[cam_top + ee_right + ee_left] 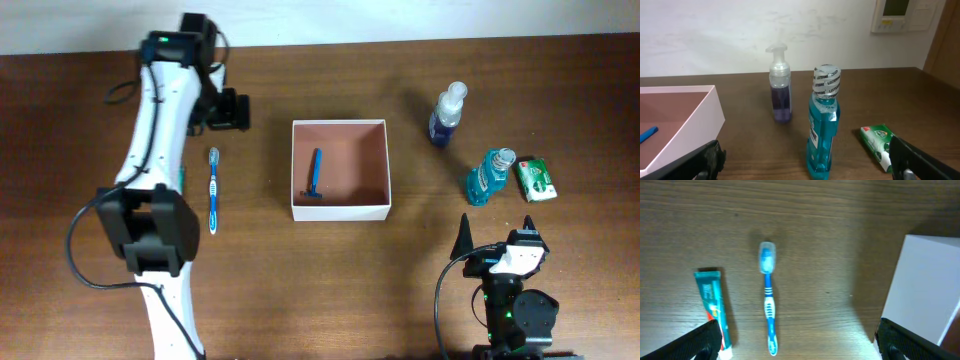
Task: Pack container
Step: 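Raise the left gripper and move it over the blue toothbrush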
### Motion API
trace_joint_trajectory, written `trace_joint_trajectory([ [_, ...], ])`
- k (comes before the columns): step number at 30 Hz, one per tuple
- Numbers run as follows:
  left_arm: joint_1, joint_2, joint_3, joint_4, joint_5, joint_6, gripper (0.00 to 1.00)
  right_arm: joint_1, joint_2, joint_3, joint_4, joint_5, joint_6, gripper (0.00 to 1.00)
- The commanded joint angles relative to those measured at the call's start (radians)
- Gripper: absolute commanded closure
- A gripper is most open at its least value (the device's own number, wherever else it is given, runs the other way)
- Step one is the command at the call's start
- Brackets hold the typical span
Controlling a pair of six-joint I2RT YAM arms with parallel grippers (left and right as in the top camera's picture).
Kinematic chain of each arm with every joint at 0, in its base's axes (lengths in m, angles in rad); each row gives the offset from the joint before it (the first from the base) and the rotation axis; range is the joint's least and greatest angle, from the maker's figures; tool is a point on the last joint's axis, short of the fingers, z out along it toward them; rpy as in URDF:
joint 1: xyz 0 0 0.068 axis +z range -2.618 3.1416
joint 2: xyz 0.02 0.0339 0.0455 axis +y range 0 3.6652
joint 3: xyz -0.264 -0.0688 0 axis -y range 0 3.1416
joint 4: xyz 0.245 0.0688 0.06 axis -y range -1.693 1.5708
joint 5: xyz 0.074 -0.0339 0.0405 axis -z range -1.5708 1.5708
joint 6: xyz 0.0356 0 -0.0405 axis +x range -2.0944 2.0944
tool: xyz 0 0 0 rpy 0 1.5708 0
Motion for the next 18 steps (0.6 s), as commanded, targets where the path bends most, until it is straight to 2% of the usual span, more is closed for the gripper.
trace_joint_trajectory([
  [1, 0.042, -0.008, 0.000, -0.006, 0.048, 0.050, 0.01, -0.006, -0.006, -0.005, -0.008, 0.009, 0.001, 0.02],
  [6, 0.065, -0.008, -0.069, -0.023, 0.060, 0.050, 0.01, -0.006, -0.006, -0.005, -0.008, 0.009, 0.001, 0.02],
  [18, 0.064, -0.008, -0.280, 0.044, 0.108, 0.048, 0.01, -0.006, -0.006, -0.005, -0.008, 0.009, 0.001, 0.02],
])
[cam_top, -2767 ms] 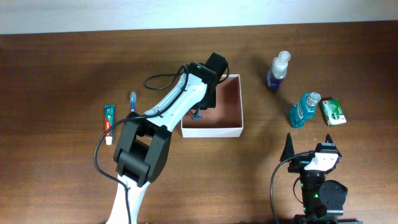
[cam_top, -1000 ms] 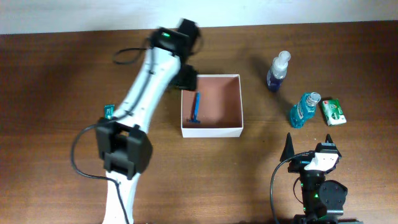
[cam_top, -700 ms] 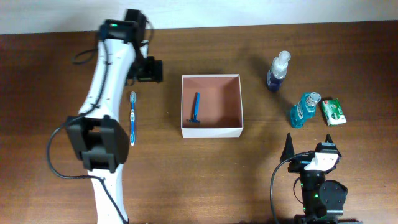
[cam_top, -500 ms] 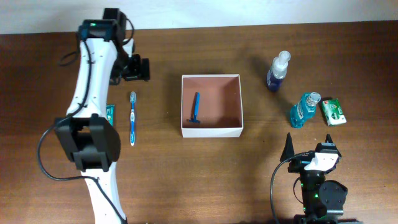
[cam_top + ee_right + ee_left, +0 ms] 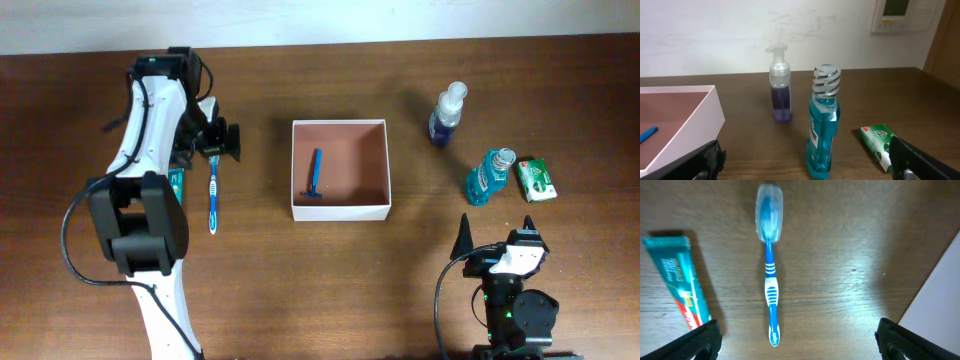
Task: Pack container
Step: 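Raise the left gripper and move it over the blue toothbrush, then lower the left gripper and close it on the toothbrush handle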
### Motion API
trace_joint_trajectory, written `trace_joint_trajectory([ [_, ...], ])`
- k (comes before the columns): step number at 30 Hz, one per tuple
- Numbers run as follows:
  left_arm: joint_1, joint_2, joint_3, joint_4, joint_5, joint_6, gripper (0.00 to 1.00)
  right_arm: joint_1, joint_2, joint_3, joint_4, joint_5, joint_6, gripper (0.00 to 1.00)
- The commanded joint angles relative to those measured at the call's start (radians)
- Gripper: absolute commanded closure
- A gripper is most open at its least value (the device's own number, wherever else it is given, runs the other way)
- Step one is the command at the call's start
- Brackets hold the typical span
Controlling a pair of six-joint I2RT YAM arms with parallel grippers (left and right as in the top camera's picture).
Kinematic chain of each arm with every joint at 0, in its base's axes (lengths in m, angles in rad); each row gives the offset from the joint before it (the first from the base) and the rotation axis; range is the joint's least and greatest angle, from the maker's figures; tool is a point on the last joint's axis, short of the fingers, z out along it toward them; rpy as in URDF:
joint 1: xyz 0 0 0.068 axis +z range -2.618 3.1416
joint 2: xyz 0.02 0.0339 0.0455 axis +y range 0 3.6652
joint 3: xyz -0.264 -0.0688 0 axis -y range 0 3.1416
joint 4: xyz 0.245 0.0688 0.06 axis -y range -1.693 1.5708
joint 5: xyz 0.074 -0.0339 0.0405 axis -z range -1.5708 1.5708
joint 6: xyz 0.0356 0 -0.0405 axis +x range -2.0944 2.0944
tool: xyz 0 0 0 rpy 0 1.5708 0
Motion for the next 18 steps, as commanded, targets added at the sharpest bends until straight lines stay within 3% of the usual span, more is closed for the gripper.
trace_joint_trajectory([
  [1, 0.003, -0.008, -0.040, -0.002, 0.029, 0.014, 0.01, -0.006, -0.006, -0.005, -0.008, 0.009, 0.002, 0.01],
  [18, 0.003, -0.008, -0.197, 0.028, 0.028, 0.005, 0.01, -0.006, -0.006, -0.005, -0.008, 0.009, 0.002, 0.02],
])
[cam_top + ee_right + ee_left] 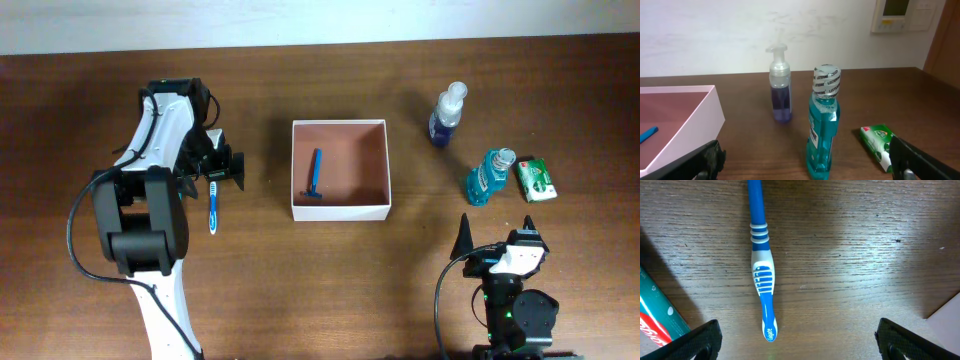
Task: Pack container
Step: 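Lower the left gripper and close it on the toothbrush handle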
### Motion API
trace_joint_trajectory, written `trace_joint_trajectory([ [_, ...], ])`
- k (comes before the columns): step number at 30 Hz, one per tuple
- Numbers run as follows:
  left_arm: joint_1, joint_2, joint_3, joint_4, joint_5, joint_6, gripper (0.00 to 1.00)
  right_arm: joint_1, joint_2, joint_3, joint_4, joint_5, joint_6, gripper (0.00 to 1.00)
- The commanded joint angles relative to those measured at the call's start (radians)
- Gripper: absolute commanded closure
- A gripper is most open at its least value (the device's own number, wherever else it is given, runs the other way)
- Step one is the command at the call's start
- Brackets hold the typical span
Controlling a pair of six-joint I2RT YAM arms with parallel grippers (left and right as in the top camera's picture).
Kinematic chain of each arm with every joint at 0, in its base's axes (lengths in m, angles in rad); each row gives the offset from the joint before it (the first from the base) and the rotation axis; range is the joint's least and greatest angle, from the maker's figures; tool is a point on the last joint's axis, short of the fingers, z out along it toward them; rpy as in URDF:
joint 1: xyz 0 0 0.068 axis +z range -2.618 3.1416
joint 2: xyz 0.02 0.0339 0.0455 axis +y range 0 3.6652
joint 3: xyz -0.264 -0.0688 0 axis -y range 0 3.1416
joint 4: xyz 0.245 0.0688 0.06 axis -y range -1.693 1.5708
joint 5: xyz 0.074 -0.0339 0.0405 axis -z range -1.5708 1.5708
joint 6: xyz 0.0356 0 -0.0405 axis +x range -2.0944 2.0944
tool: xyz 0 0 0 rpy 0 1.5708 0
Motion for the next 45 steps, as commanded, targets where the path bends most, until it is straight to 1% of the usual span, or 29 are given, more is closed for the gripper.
trace_joint_trajectory([
  [1, 0.003, -0.008, -0.007, 0.002, 0.012, 0.001, 0.01, -0.006, -0.006, -0.005, -0.008, 0.009, 0.002, 0.02],
  [5, 0.003, -0.008, -0.011, 0.003, 0.009, 0.000, 0.01, -0.006, -0.006, -0.005, -0.008, 0.009, 0.002, 0.02],
  [11, 0.003, -0.008, -0.011, 0.034, -0.043, -0.018, 0.01, -0.006, -0.006, -0.005, -0.008, 0.009, 0.002, 0.02],
  [18, 0.003, -0.016, -0.011, 0.006, -0.043, -0.023, 0.01, -0.006, -0.006, -0.005, -0.008, 0.009, 0.002, 0.02],
  [26, 0.003, -0.117, -0.023, 0.002, -0.046, -0.023, 0.01, -0.006, -0.006, -0.005, -0.008, 0.009, 0.002, 0.02],
  [28, 0.003, -0.165, -0.057, 0.005, -0.077, -0.047, 0.01, -0.006, -0.006, -0.005, -0.008, 0.009, 0.002, 0.02],
  [30, 0.003, -0.219, -0.117, 0.035, -0.100, -0.068, 0.01, -0.006, -0.006, -0.005, -0.008, 0.009, 0.002, 0.02],
  [37, 0.003, -0.391, -0.348, 0.237, -0.084, -0.067, 0.01, -0.006, -0.006, -0.005, -0.008, 0.009, 0.002, 0.02],
  [40, 0.003, -0.399, -0.375, 0.276, -0.084, -0.067, 0.01, -0.006, -0.006, -0.005, -0.008, 0.009, 0.002, 0.02],
  [45, 0.003, -0.397, -0.408, 0.384, -0.085, -0.067, 0.01, -0.006, -0.006, -0.005, -0.008, 0.009, 0.002, 0.02],
])
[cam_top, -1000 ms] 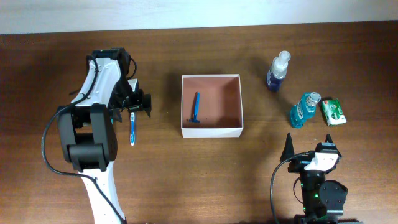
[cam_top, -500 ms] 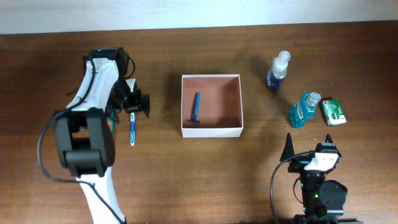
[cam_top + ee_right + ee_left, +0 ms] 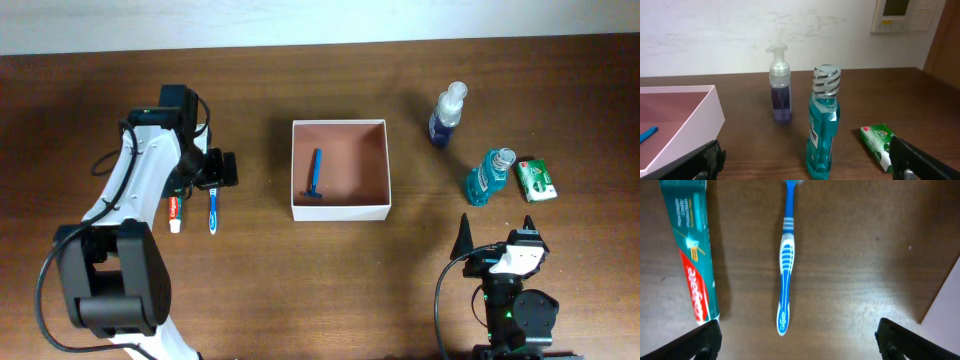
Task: Pack container
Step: 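Lower the left gripper and close it on the toothbrush handle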
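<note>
The white box (image 3: 340,211) with a pink floor holds a blue razor (image 3: 314,175). Left of it lie a blue toothbrush (image 3: 785,265) and a teal toothpaste tube (image 3: 690,255), side by side on the table. My left gripper (image 3: 200,178) hovers open over them, its fingertips (image 3: 700,340) wide apart and the brush handle's end between them; nothing is held. Right of the box stand a purple foam bottle (image 3: 780,85) and a blue mouthwash bottle (image 3: 822,130), with a green packet (image 3: 879,145) lying beside them. My right gripper (image 3: 497,240) rests open at the front edge, facing them.
The box's white corner (image 3: 947,295) shows at the right edge of the left wrist view. A wall (image 3: 740,30) with a thermostat panel stands behind the table. Bare wood (image 3: 300,290) lies in front of the box.
The left gripper has drawn back from the toothbrush and shifted slightly left; its view now takes in the whole handle and the toothpaste tube. It stays open. Toothbrush, tube and right arm unmoved.
The left gripper was open behind the toothbrush's head, then over the head, then low over the handle. Now it sits higher above brush and toothpaste, still open. The razor stayed in the box throughout and the right arm never moved.
</note>
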### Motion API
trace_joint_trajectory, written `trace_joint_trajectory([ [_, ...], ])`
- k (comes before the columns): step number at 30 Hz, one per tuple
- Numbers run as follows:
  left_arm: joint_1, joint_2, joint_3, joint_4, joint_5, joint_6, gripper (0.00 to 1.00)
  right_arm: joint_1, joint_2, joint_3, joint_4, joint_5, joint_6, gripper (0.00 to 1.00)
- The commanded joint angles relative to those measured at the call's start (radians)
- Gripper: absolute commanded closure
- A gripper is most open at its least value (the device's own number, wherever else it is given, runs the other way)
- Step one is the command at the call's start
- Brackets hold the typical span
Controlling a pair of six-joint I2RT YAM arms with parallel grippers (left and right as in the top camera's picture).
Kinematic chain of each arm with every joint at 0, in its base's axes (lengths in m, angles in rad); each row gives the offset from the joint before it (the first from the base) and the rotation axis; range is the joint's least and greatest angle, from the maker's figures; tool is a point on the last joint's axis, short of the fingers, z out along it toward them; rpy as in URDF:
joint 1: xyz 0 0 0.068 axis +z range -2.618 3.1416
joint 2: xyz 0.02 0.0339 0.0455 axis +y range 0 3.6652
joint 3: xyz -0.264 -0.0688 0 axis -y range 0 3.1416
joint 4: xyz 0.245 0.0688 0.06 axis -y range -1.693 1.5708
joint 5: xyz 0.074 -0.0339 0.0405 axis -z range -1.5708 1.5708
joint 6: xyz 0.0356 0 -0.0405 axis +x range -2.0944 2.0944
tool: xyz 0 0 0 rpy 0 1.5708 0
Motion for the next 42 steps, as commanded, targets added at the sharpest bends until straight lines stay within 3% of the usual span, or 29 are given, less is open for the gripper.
trace_joint_trajectory([
  [1, 0.003, -0.016, -0.017, 0.039, -0.008, -0.010, 0.01, -0.006, -0.006, -0.005, -0.008, 0.009, 0.001, 0.02],
  [42, 0.003, 0.145, -0.022, 0.116, -0.025, -0.009, 0.02, -0.006, -0.006, -0.005, -0.008, 0.009, 0.001, 0.02],
])
